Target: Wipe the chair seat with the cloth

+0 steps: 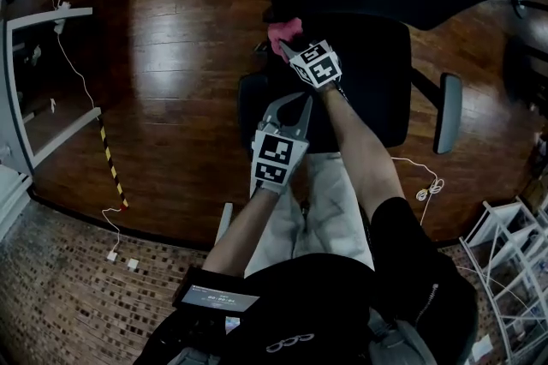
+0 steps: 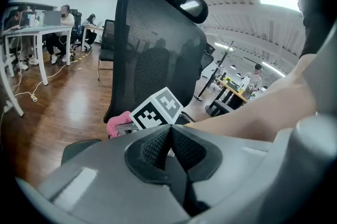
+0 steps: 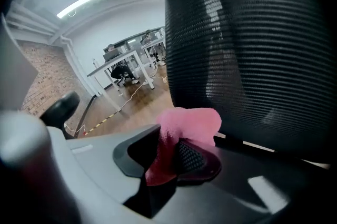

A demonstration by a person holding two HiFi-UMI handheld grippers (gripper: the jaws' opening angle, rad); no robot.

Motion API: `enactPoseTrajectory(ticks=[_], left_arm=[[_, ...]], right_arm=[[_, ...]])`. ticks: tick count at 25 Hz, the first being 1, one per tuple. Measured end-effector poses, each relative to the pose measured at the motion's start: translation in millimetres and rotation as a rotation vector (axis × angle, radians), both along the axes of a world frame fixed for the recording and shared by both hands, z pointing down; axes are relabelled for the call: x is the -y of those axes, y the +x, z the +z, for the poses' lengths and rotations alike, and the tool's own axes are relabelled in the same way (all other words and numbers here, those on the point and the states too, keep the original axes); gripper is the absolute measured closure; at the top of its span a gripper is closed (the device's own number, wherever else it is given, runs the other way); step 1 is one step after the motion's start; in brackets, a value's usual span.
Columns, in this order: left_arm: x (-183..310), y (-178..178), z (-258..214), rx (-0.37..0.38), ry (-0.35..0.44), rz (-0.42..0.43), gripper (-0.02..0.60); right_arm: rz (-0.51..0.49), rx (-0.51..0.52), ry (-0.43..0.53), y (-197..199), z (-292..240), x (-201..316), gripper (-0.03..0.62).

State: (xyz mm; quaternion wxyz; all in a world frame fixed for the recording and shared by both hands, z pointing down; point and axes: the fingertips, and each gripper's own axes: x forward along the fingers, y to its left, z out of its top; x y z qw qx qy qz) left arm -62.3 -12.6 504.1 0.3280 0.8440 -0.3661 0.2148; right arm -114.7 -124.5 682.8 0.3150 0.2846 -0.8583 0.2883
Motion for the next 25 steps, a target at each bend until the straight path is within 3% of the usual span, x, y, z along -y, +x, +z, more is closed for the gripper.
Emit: enactPoseTrajectory(ticks=[5, 10, 25], left_arm=[[-2, 9, 13, -0.002, -0.024, -0.016, 0.589], [6, 26, 17, -0.006, -0.023, -0.001, 0.589], [-8, 102, 25, 0.002, -0.036, 0.114, 0.589]], right_arm=[[-0.044, -0.030, -0.029, 7, 24, -2, 0.510], [0.002, -0.059, -0.036, 45, 33, 5, 0.510], [0.290, -0.222, -0.034, 248, 40, 20, 0.510]])
